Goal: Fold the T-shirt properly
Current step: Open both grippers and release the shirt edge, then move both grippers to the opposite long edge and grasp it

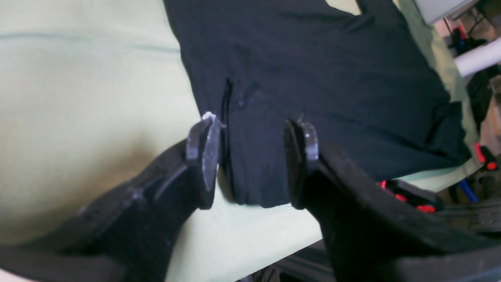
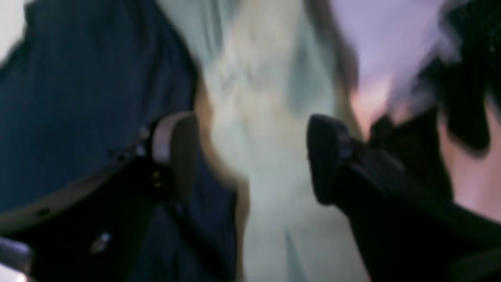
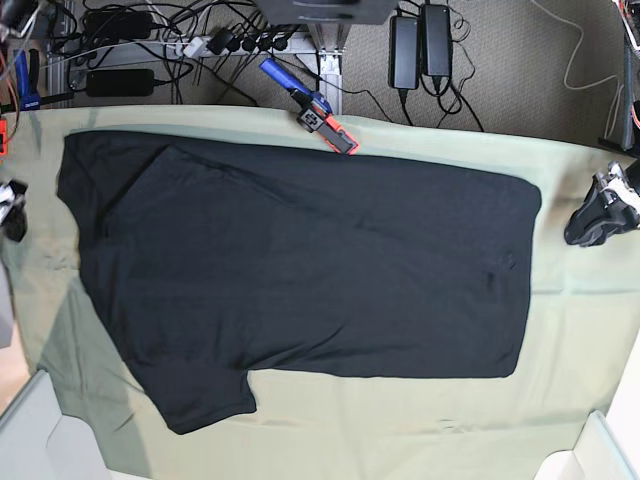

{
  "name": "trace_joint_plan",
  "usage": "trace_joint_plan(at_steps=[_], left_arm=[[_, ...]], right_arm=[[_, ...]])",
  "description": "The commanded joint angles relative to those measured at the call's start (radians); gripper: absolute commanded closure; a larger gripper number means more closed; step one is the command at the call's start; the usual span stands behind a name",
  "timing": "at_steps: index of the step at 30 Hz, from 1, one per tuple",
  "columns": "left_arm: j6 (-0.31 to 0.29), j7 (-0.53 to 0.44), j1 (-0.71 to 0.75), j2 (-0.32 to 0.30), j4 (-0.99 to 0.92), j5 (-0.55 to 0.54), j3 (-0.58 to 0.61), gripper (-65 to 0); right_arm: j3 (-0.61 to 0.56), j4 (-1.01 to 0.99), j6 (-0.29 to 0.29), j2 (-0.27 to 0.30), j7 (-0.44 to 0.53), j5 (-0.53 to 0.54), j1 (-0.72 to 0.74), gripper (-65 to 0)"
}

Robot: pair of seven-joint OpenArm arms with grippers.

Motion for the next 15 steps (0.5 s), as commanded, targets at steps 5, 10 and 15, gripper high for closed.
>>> trace_joint_plan(at_steps=[5,10,15], left_arm=[[-0.005,-0.021,-0.008,-0.025,0.016,-0.001,-0.007,-30.2],[-0.005,-0.025,-0.008,-0.033,0.016,0.016,0.004,-30.2],[-0.005,-0.023,-0.008,-0.043,0.016,0.014,0.004,-30.2]], right_arm=[[-0.15,-0.216,0.052,0.042,0.085,-0.029,0.265,-43.5],[-0.33,-0.5,0.052,0.039,0.178,-0.124,0.532,-43.5],[-0.464,-0.801,0.051,0.037,0.277,-0.244,0.717,-43.5]])
